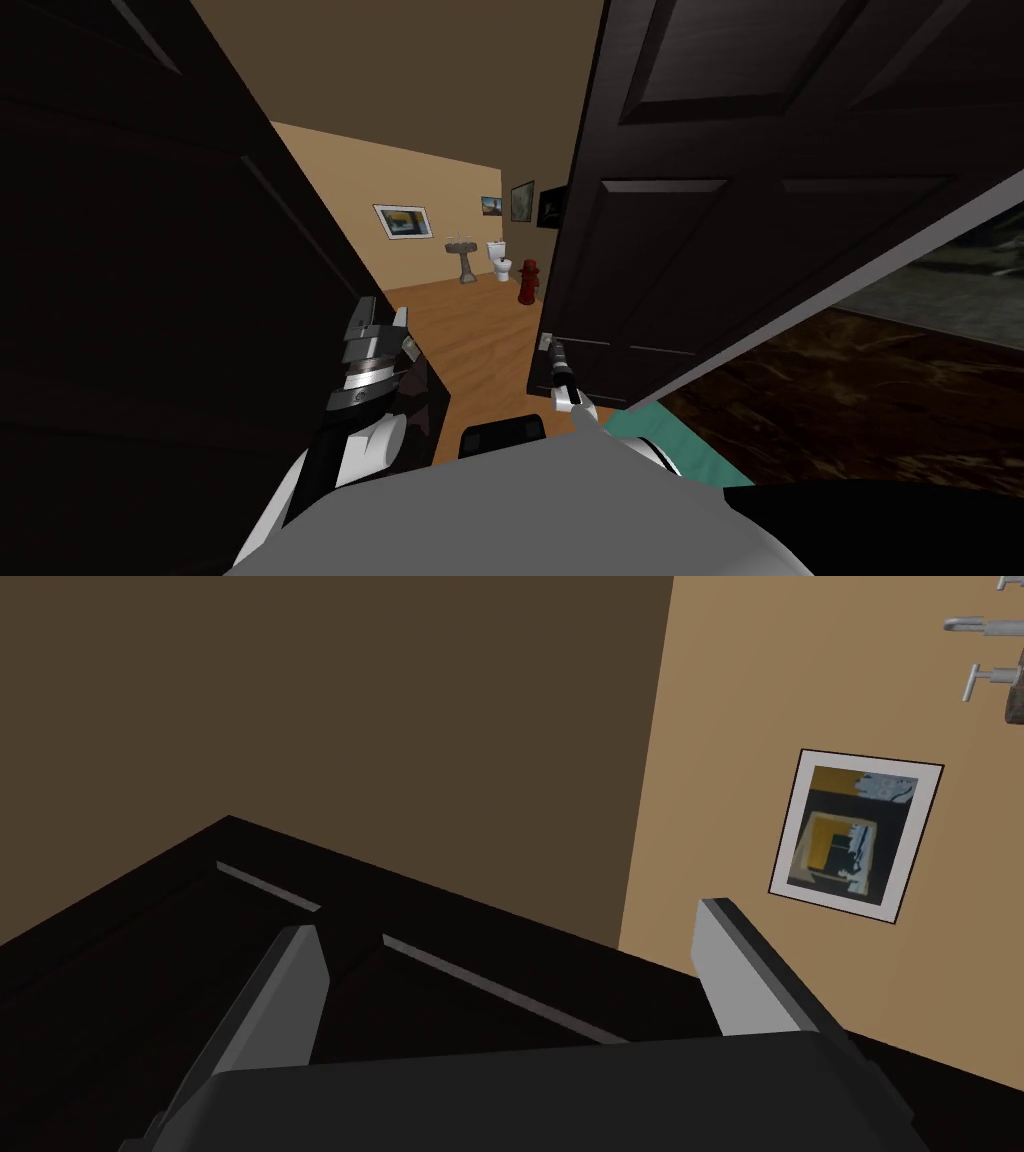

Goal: Push the door open

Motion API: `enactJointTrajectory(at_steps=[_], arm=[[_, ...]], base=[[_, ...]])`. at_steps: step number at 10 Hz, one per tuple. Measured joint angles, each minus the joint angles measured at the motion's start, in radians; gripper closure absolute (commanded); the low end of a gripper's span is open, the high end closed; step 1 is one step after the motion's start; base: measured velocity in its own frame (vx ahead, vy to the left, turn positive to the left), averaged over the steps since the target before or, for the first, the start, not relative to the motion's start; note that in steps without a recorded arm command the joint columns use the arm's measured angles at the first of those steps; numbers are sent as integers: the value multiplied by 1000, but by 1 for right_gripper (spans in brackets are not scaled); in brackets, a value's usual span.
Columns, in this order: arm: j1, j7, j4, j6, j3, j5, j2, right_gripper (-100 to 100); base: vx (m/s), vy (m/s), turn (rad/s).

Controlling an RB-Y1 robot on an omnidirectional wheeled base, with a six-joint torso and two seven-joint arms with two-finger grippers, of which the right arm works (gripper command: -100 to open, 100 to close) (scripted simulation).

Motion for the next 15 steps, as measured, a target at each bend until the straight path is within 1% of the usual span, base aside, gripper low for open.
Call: enactJointTrajectory(at_steps=[1, 2, 3, 4, 5, 6, 7, 8, 9, 11, 12, 13, 14, 15], arm=[[-8, 2, 14, -13, -8, -4, -9, -100], [-12, 10, 14, -17, -10, -6, -8, -100], [-12, 19, 10, -12, -10, -7, -3, -100], [-15, 27, 11, -10, -10, -8, 4, -100], [-18, 35, 11, -9, -11, -10, 16, -100], [-30, 48, 23, -12, -14, -12, 35, -100], [-15, 56, -8, 0, -12, -12, 59, -100], [-8, 62, -25, 10, -10, -11, 81, -100], [-9, 68, -25, 12, -11, -12, 94, -100], [-16, 70, -14, 6, -12, -13, 97, -100], [-19, 72, 0, -4, -14, -14, 82, -100], [0, 70, -30, 4, -12, -12, 68, -100], [7, 70, -43, 11, -12, -12, 60, -100], [-3, 70, -25, 3, -15, -14, 54, -100]], base=[[-51, -4, -146], [-175, -7, -103], [-200, 0, -85], [-203, 31, -117], [-204, 59, -89], [-188, 54, -73], [-153, 94, -68], [-81, 88, -23], [-17, 43, 7], [51, 1, 13], [208, -49, 29], [234, -29, 30], [152, -19, 9], [198, -4, 41]])
